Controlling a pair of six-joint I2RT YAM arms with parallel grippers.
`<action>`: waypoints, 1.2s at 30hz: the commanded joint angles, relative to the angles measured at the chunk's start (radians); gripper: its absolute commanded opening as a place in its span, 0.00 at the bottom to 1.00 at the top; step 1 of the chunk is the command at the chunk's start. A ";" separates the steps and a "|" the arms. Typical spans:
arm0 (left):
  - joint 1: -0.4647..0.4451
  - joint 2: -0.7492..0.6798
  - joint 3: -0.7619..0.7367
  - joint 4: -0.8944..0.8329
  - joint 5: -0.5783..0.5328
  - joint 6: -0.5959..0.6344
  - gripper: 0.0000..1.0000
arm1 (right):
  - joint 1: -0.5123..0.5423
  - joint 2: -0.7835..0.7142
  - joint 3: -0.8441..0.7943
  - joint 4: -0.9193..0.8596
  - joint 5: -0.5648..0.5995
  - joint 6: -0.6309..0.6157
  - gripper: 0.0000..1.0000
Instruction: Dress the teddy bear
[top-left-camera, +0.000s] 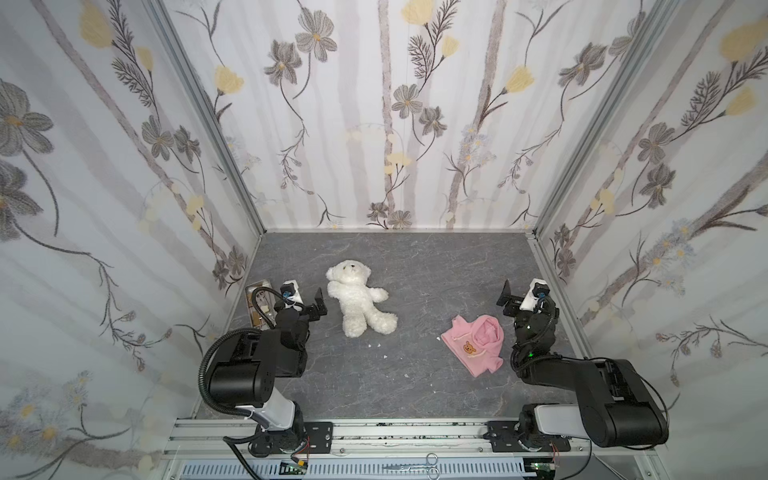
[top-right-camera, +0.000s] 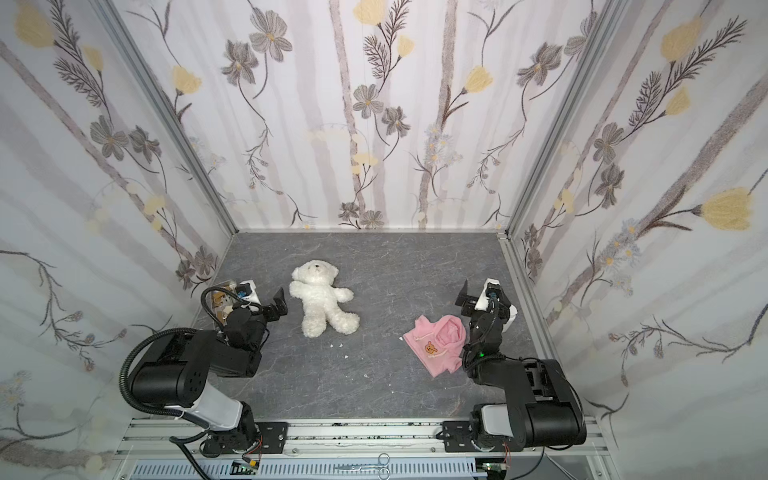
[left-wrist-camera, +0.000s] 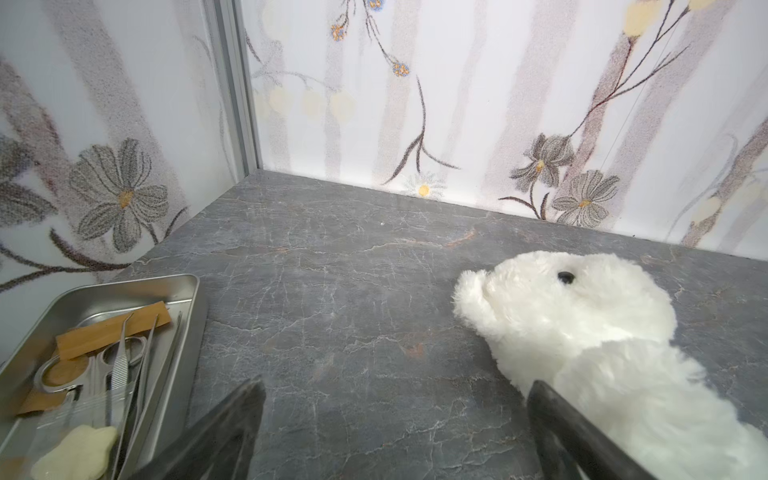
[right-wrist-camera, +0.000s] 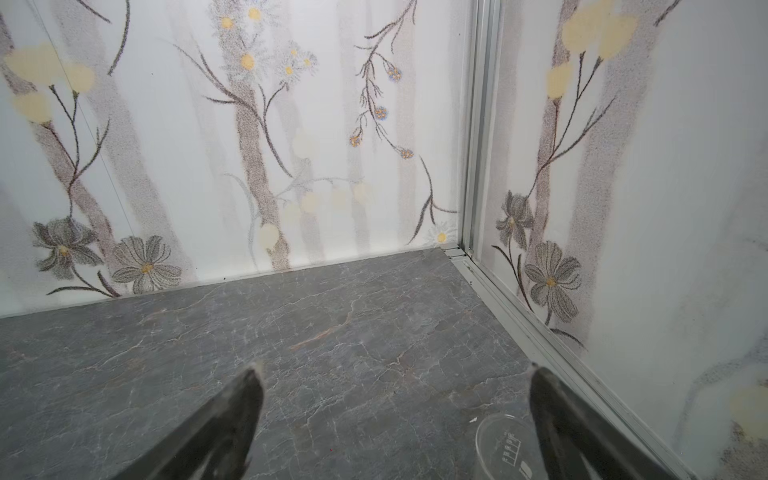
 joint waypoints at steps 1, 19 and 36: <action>0.001 0.001 -0.001 0.060 -0.005 -0.004 1.00 | 0.000 0.003 0.003 0.025 -0.004 -0.004 1.00; 0.001 0.002 -0.002 0.061 -0.005 -0.003 1.00 | 0.000 0.003 0.004 0.025 -0.005 -0.003 1.00; 0.000 -0.244 -0.057 -0.037 -0.197 -0.069 1.00 | 0.042 -0.290 0.001 -0.190 0.179 0.031 1.00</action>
